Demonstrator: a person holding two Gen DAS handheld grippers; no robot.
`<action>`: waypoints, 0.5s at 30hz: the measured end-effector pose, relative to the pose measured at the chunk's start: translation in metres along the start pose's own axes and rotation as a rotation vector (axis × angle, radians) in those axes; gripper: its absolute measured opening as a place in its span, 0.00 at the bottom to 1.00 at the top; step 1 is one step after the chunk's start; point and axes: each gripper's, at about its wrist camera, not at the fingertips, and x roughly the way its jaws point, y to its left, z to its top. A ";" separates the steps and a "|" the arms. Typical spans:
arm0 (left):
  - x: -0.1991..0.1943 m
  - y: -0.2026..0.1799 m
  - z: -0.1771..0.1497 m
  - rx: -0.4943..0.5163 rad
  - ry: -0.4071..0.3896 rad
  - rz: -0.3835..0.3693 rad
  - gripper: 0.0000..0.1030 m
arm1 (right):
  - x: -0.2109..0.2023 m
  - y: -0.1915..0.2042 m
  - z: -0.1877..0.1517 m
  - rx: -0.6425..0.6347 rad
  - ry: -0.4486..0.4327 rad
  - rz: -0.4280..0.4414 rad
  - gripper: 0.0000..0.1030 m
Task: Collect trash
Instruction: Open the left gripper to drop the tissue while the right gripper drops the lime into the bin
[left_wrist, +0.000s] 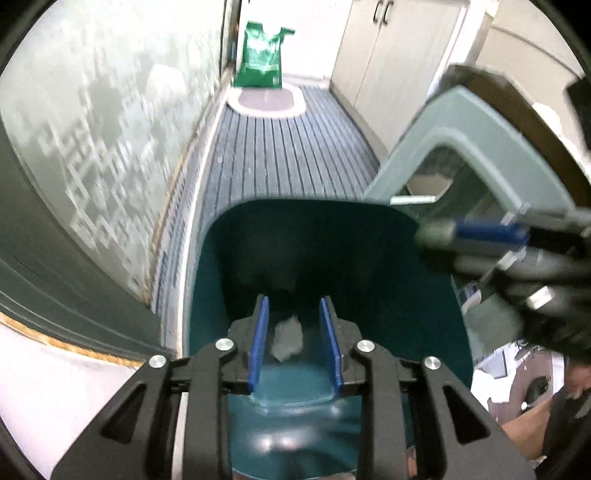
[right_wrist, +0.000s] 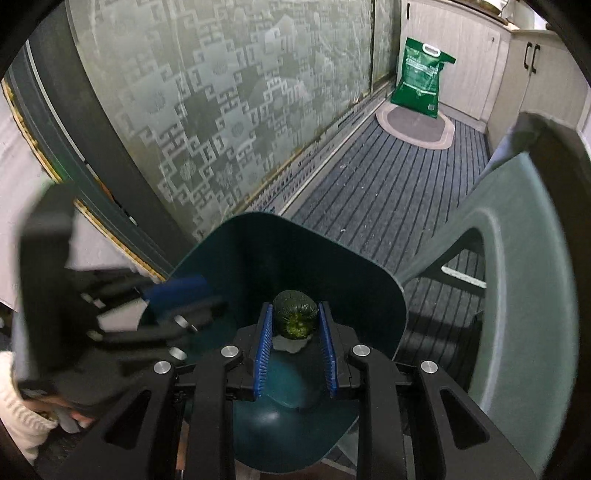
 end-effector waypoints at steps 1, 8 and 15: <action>-0.004 0.000 0.002 -0.002 -0.014 0.004 0.30 | 0.003 -0.001 -0.002 0.002 0.007 -0.001 0.24; -0.037 0.000 0.018 -0.024 -0.119 0.006 0.27 | 0.032 0.001 -0.017 0.001 0.076 0.004 0.24; -0.069 -0.012 0.030 -0.009 -0.223 0.007 0.27 | 0.056 0.006 -0.030 -0.023 0.134 0.002 0.24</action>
